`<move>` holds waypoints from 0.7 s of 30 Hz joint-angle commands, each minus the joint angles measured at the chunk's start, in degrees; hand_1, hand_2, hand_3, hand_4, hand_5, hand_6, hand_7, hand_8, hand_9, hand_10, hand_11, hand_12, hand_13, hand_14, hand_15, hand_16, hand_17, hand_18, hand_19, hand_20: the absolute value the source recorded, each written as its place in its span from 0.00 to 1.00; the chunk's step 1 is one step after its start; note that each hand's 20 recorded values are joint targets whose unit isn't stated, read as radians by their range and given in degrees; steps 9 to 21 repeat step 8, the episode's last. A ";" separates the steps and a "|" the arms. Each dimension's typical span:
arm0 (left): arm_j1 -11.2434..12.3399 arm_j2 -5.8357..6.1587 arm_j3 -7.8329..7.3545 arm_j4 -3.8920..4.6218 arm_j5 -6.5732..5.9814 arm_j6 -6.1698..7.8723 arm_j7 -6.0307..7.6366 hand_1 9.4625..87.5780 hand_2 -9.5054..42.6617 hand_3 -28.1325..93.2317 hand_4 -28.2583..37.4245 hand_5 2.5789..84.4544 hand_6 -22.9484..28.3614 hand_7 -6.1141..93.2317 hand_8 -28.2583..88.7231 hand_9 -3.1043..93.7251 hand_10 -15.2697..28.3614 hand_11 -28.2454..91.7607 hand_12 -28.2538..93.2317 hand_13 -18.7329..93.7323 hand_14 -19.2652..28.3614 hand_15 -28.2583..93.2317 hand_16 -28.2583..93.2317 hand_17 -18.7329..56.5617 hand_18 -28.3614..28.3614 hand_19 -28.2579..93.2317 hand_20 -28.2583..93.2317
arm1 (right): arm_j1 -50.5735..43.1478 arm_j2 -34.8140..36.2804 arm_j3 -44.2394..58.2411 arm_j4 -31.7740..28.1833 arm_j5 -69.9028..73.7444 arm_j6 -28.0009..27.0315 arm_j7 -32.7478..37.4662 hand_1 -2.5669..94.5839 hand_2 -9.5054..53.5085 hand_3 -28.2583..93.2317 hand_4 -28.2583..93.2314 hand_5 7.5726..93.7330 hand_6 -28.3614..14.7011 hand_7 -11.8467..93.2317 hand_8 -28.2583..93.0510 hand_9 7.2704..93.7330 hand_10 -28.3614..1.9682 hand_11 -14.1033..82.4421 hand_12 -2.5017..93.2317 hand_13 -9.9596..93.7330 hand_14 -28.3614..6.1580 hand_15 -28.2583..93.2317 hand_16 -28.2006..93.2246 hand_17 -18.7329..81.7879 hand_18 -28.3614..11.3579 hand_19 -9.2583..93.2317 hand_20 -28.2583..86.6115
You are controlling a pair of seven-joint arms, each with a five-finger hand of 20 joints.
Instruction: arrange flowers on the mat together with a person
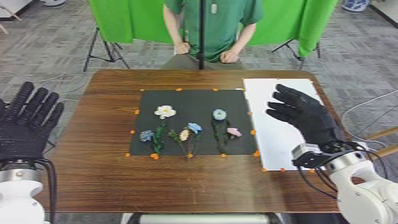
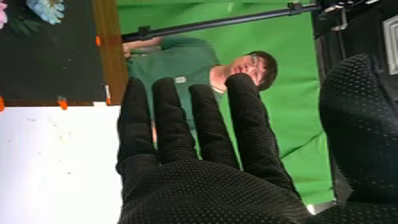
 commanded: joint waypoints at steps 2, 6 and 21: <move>1.19 -0.49 0.00 -0.06 -0.02 -0.28 -0.10 0.15 0.53 0.83 0.00 0.55 0.60 0.18 0.17 0.47 0.69 0.39 0.31 0.44 0.72 0.49 0.18 0.17 0.77 0.54 0.35 | 0.06 0.08 -0.15 0.31 -0.08 -0.78 -0.20 0.29 0.15 0.85 0.05 0.37 0.60 0.23 0.16 0.33 0.51 0.18 0.19 0.40 0.41 0.30 0.46 0.29 0.29 0.44 0.36; 1.04 -0.46 0.01 -0.02 -0.05 -0.33 -0.20 0.15 0.53 0.83 0.00 0.54 0.60 0.18 0.16 0.47 0.69 0.39 0.31 0.44 0.72 0.50 0.18 0.16 0.77 0.54 0.35 | 0.08 0.11 -0.05 0.44 -0.06 -1.26 -0.53 0.29 0.14 0.85 0.05 0.37 0.60 0.23 0.16 0.33 0.51 0.18 0.19 0.40 0.41 0.30 0.46 0.29 0.28 0.44 0.36; 1.00 -0.36 0.00 -0.02 -0.08 -0.34 -0.16 0.15 0.53 0.83 0.00 0.54 0.60 0.18 0.16 0.47 0.69 0.39 0.31 0.44 0.72 0.50 0.18 0.16 0.77 0.54 0.35 | 0.11 0.12 -0.04 0.48 -0.03 -1.56 -0.62 0.29 0.14 0.85 0.05 0.37 0.60 0.23 0.16 0.33 0.51 0.18 0.19 0.40 0.41 0.30 0.46 0.29 0.28 0.44 0.36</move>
